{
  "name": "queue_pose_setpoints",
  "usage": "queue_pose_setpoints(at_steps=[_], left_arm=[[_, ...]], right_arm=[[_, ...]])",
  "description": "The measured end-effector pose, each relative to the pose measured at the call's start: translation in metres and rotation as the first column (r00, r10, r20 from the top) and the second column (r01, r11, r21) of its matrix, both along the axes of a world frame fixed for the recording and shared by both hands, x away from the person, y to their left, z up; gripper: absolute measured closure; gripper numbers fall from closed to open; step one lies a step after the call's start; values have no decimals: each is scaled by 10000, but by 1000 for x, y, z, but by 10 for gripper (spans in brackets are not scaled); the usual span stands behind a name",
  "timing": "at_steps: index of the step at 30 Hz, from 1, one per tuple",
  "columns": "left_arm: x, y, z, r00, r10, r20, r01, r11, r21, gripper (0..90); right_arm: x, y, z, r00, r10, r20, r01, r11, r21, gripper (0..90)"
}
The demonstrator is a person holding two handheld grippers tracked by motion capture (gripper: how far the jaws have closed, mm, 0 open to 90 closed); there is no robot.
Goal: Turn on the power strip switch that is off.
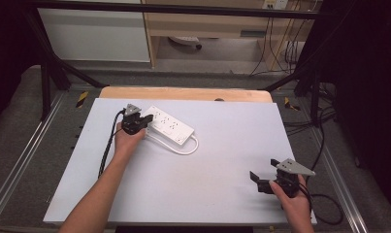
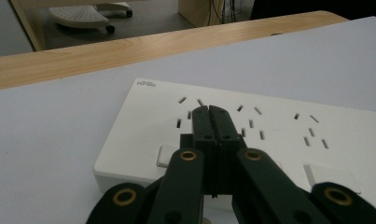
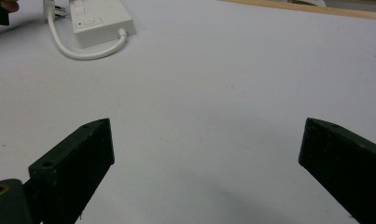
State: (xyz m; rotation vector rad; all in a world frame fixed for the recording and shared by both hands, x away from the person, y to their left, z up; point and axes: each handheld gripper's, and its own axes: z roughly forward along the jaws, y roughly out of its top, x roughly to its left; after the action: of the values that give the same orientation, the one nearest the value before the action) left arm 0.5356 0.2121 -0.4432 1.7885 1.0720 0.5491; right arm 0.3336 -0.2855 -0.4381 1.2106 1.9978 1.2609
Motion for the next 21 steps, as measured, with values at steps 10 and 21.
queue_pose_setpoints(at_steps=[10,21], left_arm=[[-2,0,3,9999,-118,21,118,9999,10,900],[-4,3,6,10000,-63,-49,63,10000,-35,825]], right_arm=[[0,0,0,10000,-1,-19,1,10000,13,37],[0,0,0,10000,-3,-1,3,10000,2,37]])
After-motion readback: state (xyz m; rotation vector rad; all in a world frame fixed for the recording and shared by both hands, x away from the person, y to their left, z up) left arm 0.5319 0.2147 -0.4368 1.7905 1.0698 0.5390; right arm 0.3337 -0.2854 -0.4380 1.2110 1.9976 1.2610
